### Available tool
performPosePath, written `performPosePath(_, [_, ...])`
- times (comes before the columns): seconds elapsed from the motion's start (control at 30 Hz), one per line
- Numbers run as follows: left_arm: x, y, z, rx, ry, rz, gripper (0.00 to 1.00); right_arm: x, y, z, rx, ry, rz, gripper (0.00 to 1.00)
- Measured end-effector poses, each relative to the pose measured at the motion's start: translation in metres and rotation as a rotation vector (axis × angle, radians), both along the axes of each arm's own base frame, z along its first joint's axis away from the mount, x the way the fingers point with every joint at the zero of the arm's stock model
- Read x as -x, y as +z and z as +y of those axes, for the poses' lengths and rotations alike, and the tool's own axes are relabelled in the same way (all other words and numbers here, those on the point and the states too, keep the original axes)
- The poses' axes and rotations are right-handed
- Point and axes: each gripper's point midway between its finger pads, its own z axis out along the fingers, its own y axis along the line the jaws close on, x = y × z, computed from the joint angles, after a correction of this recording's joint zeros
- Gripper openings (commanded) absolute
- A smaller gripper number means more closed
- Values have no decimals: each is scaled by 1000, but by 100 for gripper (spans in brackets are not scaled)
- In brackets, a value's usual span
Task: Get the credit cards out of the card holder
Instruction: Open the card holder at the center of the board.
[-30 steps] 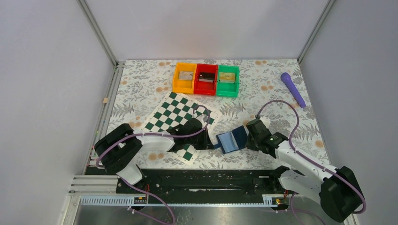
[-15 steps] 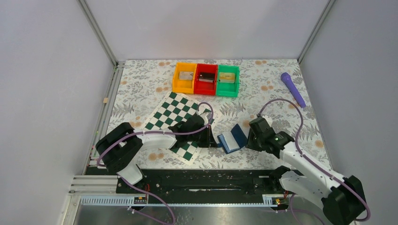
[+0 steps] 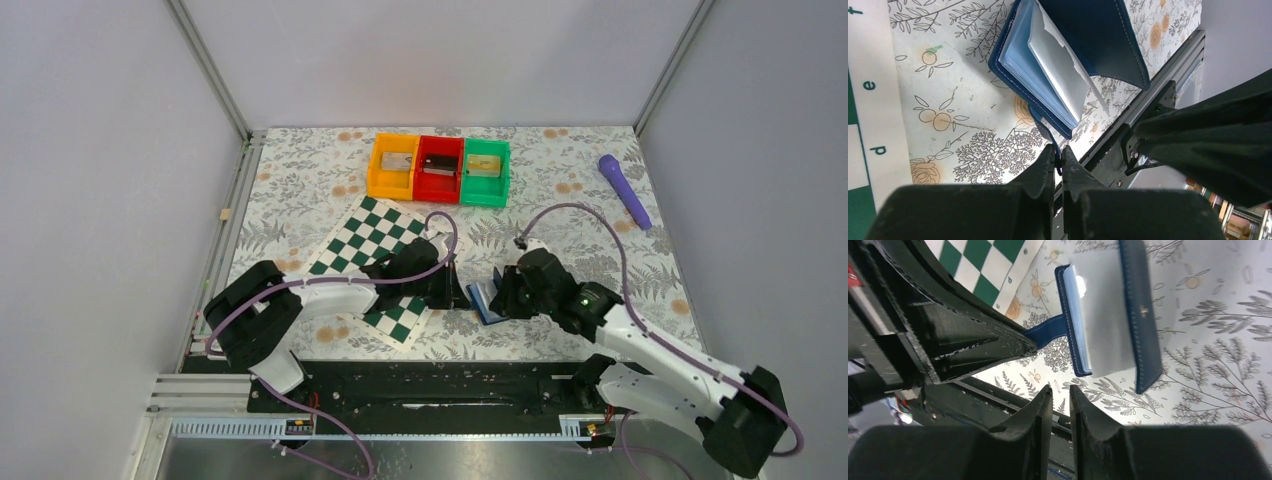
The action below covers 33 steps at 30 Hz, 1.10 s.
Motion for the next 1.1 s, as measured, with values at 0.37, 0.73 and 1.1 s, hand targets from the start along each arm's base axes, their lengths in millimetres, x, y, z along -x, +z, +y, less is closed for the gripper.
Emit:
performPosePath(0.37, [2,15,-4,44,-18,-14,0,-17,-10,23,84,33,-30,25])
performPosePath(0.73, [4,21,-7,76,-31,-16,0,-31,-27,26,155,9,-14,27])
performPosePath(1.1, [8,13,-2,67,-33,-7,0,-42,-47,11,304,8,-23,36])
